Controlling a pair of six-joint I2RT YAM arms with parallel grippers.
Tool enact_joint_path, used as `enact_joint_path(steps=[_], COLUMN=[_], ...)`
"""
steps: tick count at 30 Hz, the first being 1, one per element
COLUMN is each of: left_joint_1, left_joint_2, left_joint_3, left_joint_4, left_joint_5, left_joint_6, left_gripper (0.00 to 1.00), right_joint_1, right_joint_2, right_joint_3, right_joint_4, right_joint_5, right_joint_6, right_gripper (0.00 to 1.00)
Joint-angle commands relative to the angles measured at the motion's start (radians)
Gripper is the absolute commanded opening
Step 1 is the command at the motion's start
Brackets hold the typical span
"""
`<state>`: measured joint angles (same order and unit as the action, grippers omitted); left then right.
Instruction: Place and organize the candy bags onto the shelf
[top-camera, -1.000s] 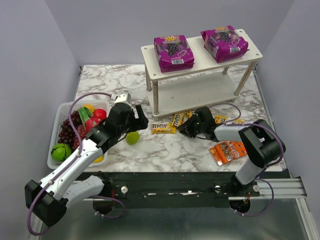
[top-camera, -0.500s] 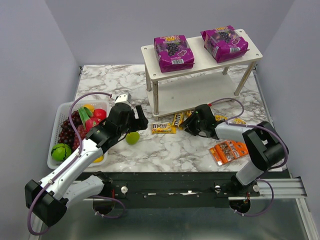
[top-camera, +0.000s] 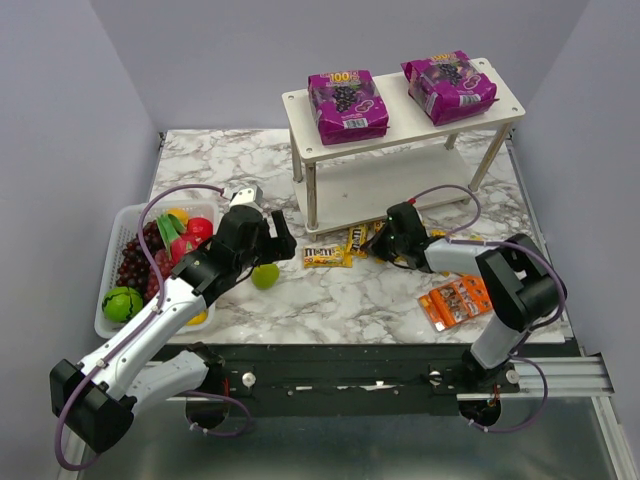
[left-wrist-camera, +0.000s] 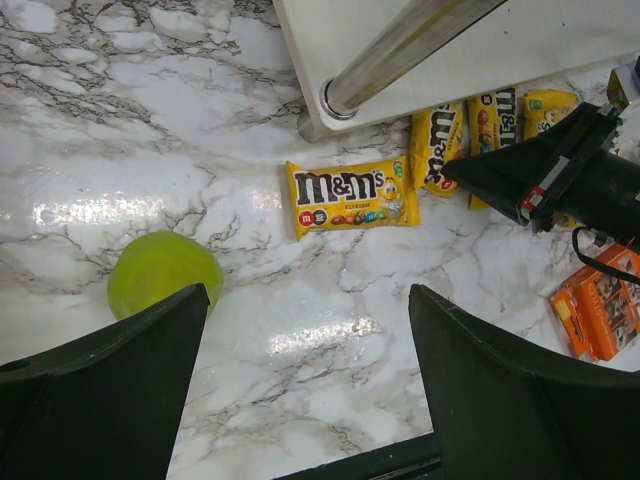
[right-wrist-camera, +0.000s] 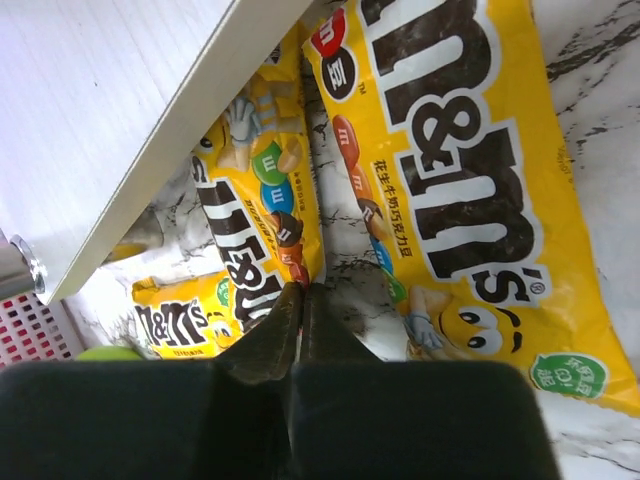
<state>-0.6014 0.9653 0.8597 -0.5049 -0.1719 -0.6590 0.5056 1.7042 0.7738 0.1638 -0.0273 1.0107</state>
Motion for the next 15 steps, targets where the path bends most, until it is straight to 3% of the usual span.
enact_joint_path(steps=[1, 13, 15], left_joint_1=[0.005, 0.003, -0.006], left_joint_2=[-0.007, 0.038, 0.061], left_joint_3=[0.021, -0.056, -0.074], left_joint_4=[-0.006, 0.120, 0.146], left_joint_5=[-0.009, 0.153, 0.170], left_joint_6=[0.013, -0.004, -0.020], left_gripper=[0.91, 0.90, 0.89], right_joint_1=[0.002, 0.004, 0.004], right_joint_2=[-0.041, -0.353, -0.365], right_joint_3=[-0.092, -0.271, -0.260], right_joint_4=[-0.099, -0.316, -0.389], right_joint_5=[0.033, -0.425, -0.460], right_joint_6=[-0.112, -0.550, -0.598], right_gripper=[0.01, 0.01, 0.07])
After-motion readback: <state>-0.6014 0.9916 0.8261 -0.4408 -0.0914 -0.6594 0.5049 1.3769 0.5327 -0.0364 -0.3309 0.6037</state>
